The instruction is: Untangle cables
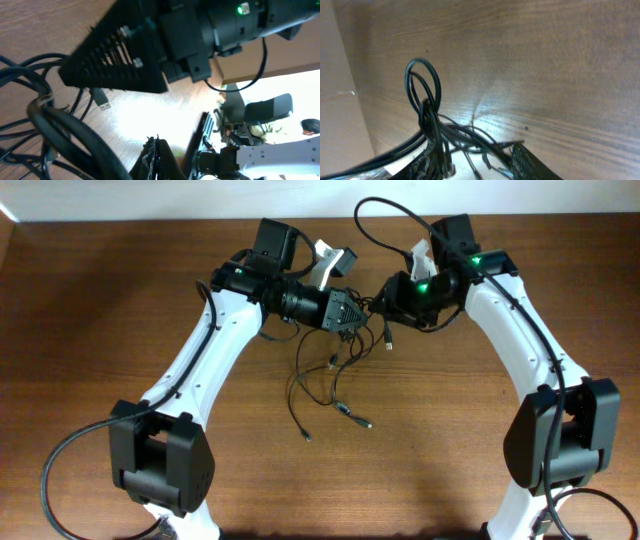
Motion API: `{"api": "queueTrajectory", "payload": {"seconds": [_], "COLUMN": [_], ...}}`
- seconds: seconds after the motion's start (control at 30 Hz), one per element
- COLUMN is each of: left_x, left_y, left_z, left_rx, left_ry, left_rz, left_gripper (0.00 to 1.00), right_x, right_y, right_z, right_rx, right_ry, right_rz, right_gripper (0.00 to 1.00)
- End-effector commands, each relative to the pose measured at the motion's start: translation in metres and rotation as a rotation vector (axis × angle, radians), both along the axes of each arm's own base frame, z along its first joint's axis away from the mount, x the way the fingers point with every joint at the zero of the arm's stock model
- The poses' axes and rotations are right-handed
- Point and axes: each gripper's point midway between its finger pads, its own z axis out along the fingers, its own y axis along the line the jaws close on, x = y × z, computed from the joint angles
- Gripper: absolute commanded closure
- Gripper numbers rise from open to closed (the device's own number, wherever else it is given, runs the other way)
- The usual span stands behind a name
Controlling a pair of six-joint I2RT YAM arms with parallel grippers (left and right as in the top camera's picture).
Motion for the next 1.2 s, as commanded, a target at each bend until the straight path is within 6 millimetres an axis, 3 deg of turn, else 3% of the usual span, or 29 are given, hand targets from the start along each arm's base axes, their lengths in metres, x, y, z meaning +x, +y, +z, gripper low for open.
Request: {"api": "queueTrajectory", "payload": {"seconds": [0.0, 0.1, 0.27, 0.37, 0.47, 0.53, 0.6, 0.7, 0.77, 0.97, 1.17], "left_x": [-0.011, -0.022, -0.053, -0.05, -0.037, -0.021, -0.01, 0.0, 0.006, 0.005, -0.002], "left_y": [-0.007, -0.012, -0.014, -0.015, -0.007, -0.003, -0.004, -0.002, -0.001, -0.001, -0.003], "left_z": [0.026, 0.041, 0.101, 0.105, 0.1, 0.088, 0.076, 0.066, 0.06, 0.06, 0.068], "left_rx": [-0.098, -0.191, -0.519, -0.527, -0.499, -0.426, -0.358, -0.292, -0.257, -0.258, -0.305], "left_ry": [-0.026, 0.003, 0.037, 0.007, -0.018, -0.048, -0.072, -0.091, -0.103, -0.04, -0.013], "left_rz": [-0.066, -0.124, -0.344, -0.354, -0.305, -0.228, -0.171, -0.117, -0.088, -0.064, -0.1], "left_gripper": [1.0, 1.0, 1.0, 1.0, 1.0, 1.0, 1.0, 1.0, 1.0, 1.0, 1.0], "right_x": [0.006, 0.011, 0.011, 0.007, 0.008, 0.008, 0.006, 0.003, -0.006, -0.01, -0.017], "right_y": [0.007, 0.014, 0.013, 0.023, 0.018, 0.01, -0.009, -0.02, -0.011, -0.014, 0.021], "right_z": [-0.012, -0.013, -0.032, -0.031, -0.018, -0.003, 0.017, 0.045, 0.062, 0.053, 0.031], "right_rx": [-0.009, -0.013, -0.047, -0.003, 0.106, 0.152, 0.142, 0.141, 0.142, 0.109, 0.113], "right_ry": [0.004, -0.037, -0.007, 0.003, -0.012, -0.067, -0.11, -0.172, -0.207, -0.168, -0.131], "right_rz": [0.008, 0.034, 0.03, 0.065, 0.111, 0.158, 0.15, 0.135, 0.162, 0.15, 0.228], "right_gripper": [0.61, 0.64, 0.85, 0.96, 0.96, 0.88, 0.61, 0.53, 0.5, 0.46, 0.47]}}
